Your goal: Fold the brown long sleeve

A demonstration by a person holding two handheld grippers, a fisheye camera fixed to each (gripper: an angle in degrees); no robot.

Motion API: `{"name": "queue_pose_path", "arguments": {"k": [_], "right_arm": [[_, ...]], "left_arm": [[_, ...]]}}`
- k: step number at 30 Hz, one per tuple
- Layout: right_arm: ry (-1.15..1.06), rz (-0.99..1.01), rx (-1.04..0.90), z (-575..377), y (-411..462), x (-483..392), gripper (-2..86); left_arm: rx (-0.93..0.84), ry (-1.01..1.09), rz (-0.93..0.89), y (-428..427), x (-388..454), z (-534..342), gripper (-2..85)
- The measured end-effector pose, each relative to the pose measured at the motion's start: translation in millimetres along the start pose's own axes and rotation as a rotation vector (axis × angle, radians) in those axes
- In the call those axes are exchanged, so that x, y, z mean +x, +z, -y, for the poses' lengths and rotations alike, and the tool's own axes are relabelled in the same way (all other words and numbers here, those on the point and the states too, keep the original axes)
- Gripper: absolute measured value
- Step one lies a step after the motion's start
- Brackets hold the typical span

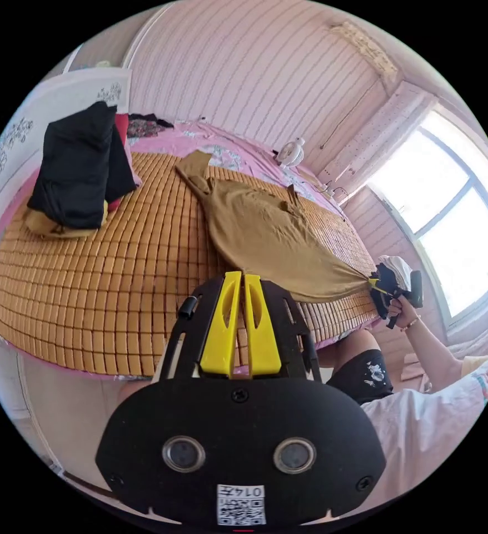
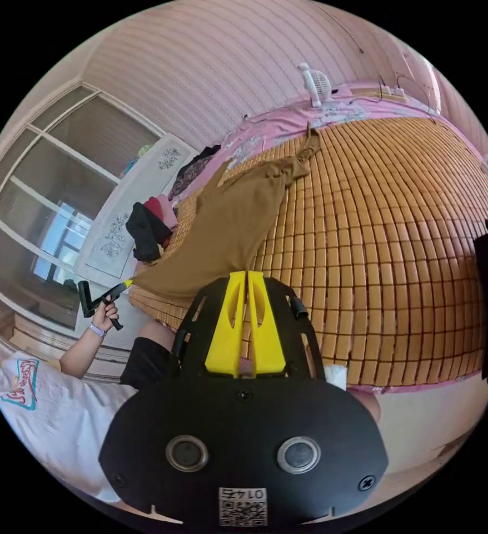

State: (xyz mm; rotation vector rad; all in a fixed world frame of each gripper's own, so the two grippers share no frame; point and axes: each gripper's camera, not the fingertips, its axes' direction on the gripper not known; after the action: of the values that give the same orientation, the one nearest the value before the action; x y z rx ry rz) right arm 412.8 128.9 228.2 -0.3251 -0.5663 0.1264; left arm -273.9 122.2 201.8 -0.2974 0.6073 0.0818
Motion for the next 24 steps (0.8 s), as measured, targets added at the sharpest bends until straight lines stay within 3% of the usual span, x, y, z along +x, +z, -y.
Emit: {"name": "queue_pose_path", "arguments": {"k": [13, 24], "right_arm": [[-0.043, -0.153, -0.272, -13.6, 67.9, -6.9, 0.3], [-0.073, -0.247, -0.295, -19.6, 88.6, -10.0, 4.2]], "left_arm": [[-0.294, 0.118, 0.133, 76.2, -5.0, -20.5, -0.9], [-0.291, 0.027, 0.121, 103.6, -36.1, -13.8, 5.1]]}}
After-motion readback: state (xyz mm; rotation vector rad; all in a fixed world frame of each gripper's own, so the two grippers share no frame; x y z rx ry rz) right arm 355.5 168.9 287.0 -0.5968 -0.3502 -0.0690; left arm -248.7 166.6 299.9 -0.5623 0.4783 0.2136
